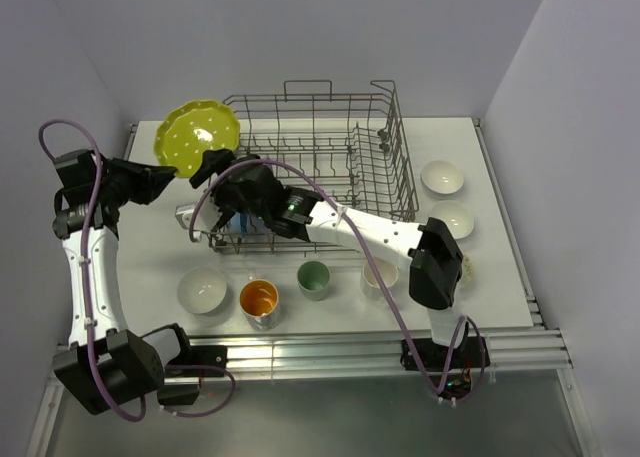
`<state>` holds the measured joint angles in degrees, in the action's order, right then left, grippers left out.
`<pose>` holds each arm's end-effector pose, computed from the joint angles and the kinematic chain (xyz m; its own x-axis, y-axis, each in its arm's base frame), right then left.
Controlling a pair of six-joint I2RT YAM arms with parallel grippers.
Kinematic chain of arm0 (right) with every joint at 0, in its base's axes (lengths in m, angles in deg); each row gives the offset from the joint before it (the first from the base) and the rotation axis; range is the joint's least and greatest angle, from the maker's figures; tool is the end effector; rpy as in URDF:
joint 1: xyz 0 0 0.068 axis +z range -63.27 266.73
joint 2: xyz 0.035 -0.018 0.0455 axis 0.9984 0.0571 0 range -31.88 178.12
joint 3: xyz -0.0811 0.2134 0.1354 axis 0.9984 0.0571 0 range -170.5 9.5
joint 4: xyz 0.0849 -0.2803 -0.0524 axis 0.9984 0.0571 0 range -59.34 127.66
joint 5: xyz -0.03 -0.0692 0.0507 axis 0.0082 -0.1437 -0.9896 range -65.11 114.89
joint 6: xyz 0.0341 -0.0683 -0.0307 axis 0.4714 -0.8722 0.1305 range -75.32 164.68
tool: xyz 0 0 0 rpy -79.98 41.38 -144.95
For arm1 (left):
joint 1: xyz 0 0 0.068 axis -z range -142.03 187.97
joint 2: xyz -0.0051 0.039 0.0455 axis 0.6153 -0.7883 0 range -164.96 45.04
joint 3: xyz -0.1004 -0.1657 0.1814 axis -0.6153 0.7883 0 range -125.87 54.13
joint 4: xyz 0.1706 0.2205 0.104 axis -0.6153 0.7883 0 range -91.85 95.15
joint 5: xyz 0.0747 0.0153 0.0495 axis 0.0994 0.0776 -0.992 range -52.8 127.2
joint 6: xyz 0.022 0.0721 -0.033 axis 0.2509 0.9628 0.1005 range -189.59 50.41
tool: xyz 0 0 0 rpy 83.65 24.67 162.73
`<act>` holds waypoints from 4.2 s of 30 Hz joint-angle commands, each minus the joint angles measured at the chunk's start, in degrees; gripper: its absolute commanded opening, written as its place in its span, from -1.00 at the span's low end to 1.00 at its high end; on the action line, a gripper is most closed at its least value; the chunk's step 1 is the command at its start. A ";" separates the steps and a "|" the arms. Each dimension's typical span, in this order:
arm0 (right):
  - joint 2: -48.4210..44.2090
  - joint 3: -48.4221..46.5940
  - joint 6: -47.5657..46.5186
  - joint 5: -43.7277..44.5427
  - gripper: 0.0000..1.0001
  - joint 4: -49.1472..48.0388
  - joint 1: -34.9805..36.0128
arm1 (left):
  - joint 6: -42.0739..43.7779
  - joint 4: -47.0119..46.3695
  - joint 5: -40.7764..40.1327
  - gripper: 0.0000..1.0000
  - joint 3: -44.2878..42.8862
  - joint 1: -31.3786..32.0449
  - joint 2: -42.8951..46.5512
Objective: Load the mixed dishes into the dish rack
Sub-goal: Pass the plate from the left arm to the right, then insert the plate into the dish rack
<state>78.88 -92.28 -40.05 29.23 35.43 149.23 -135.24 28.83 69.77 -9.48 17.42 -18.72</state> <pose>0.2547 0.4775 0.3336 0.8369 -0.5428 -0.0713 -0.1874 -0.1617 -0.9689 0.2995 0.0711 0.3338 -0.3226 -0.9409 -0.1028 -0.3806 0.2284 -0.8961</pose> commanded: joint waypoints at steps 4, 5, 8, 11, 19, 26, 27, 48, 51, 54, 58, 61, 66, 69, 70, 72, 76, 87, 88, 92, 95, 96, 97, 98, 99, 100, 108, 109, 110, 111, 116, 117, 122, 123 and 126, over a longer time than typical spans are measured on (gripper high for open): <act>1.39 0.09 -3.07 1.55 0.65 -4.86 0.08 | -2.56 -9.06 5.13 -1.00 -0.98 0.78 3.74; 1.91 0.00 -3.07 1.64 0.63 -6.43 0.08 | -2.56 -8.97 5.13 -1.00 -0.98 0.78 3.74; 2.88 0.00 -4.12 2.43 0.56 -8.55 -0.10 | -2.56 -9.06 5.04 -1.00 -0.37 1.04 4.18; 3.58 0.00 -5.53 3.31 0.31 -9.78 -0.10 | -2.64 -9.23 5.13 -1.00 0.07 1.04 4.53; 2.88 3.77 -9.31 4.71 -0.42 -14.35 -0.10 | -2.64 -9.41 5.30 -1.00 -0.28 1.04 4.35; 2.62 5.62 -12.04 5.42 -0.81 -18.40 -0.10 | -2.64 -9.41 5.30 -1.00 -0.02 1.04 4.44; 2.62 5.71 -12.04 5.24 -0.85 -19.01 -0.10 | -2.64 -9.49 5.39 -1.00 0.07 1.13 4.62; 1.04 1.06 -8.97 4.19 -1.00 -18.49 -0.19 | -1.68 -13.54 7.06 0.39 5.25 1.04 6.72; 0.60 -0.35 -7.74 3.92 -1.00 -17.61 -0.27 | 2.09 -13.89 7.24 0.49 4.56 1.04 7.16; -0.28 -1.93 -5.55 3.66 -1.00 -16.03 -0.62 | 7.89 -12.40 5.05 0.64 2.18 1.04 8.04; -1.77 -4.30 -1.94 3.05 -1.00 -13.83 -1.50 | 12.90 -12.40 2.67 0.77 -0.36 0.96 9.45; -2.74 -6.67 0.79 2.43 -1.00 -11.72 -2.38 | 16.24 -11.78 0.47 0.84 -1.94 0.96 10.24; -4.06 -10.10 4.83 1.11 -1.00 -8.65 -4.49 | 22.04 -8.27 -4.18 0.86 -5.98 0.96 11.47; -4.85 -12.12 8.34 0.23 -1.00 -6.89 -5.63 | 24.42 -6.07 -7.61 0.86 -7.39 0.96 12.26; -5.03 -13.35 9.57 -0.03 -1.00 -6.36 -6.50 | 24.86 -5.72 -8.83 0.86 -7.49 1.04 12.44; -5.73 -14.93 13.26 -1.08 -1.00 -5.22 -7.30 | 25.04 -5.45 -9.72 0.86 -7.31 0.96 12.70; -7.84 -18.62 20.29 -3.19 -1.00 -1.00 -9.32 | 25.39 -5.72 -11.04 0.86 -6.44 0.96 13.32; -18.37 -19.52 52.01 -9.79 -1.00 8.05 -20.56 | 26.71 -6.59 -12.01 0.86 -0.91 0.96 15.69; -19.17 -18.29 54.12 -10.48 -1.00 8.40 -21.53 | 26.80 -6.68 -12.01 0.86 -0.38 0.96 15.95; -21.99 -16.35 69.65 -16.44 -1.00 9.72 -27.51 | 26.71 -7.03 -11.84 0.86 2.00 0.96 17.18; -23.74 -14.16 79.93 -20.84 -1.00 10.08 -31.90 | 26.71 -7.03 -11.75 0.86 3.58 0.96 17.62; -24.01 -13.54 82.24 -22.25 -1.00 9.90 -32.87 | 26.80 -7.03 -11.75 0.86 3.76 0.96 17.63; -24.27 -12.32 84.44 -23.40 -1.00 9.90 -34.62 | 26.89 -6.95 -11.83 0.86 3.94 0.96 17.80; -24.62 -11.70 89.60 -24.72 -1.00 9.81 -35.51 | 26.97 -6.95 -11.84 0.86 4.11 0.96 17.80; -24.89 -11.08 91.74 -27.43 -1.00 9.64 -36.13 | 26.98 -6.86 -11.84 0.86 4.55 0.96 17.97; -25.06 -9.51 95.94 -28.67 -1.00 9.29 -37.52 | 27.15 -6.86 -11.84 0.86 4.73 0.96 18.06; -28.05 1.65 114.68 -36.77 -1.00 2.96 -41.05 | 28.12 -6.24 -12.36 0.86 7.80 0.96 19.56; -28.75 4.02 117.48 -37.38 -1.00 1.91 -41.14 | 28.29 -6.16 -12.54 0.86 8.24 0.96 19.73; -29.11 4.04 119.08 -37.73 -1.00 1.21 -41.06 | 28.29 -6.15 -12.54 0.86 8.33 0.96 19.82; -29.46 6.22 121.88 -37.82 -1.00 0.68 -41.05 | 28.38 -6.15 -12.63 0.86 8.59 0.96 19.91; -31.31 12.20 129.10 -35.20 -1.00 -1.44 -40.88 | 28.47 -6.24 -12.63 0.86 9.65 0.96 20.09; -31.31 12.39 131.03 -34.14 -1.00 -1.00 -40.97 | 28.47 -6.33 -12.54 0.86 9.82 0.96 20.17; -31.83 14.50 134.99 -28.70 -1.00 1.64 -40.27 | 28.82 -6.42 -12.63 0.86 10.70 0.96 20.35; -31.75 14.41 136.05 -27.73 -1.00 2.60 -40.09 | 28.82 -6.33 -12.71 0.86 10.88 0.96 20.35; -31.66 13.97 136.93 -23.34 -1.00 5.50 -38.42 | 28.82 -6.16 -12.98 0.86 11.41 0.96 20.70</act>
<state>52.17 -76.69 91.86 1.16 47.13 109.34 -107.81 23.39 57.53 1.58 18.29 0.71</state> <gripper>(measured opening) 0.319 0.929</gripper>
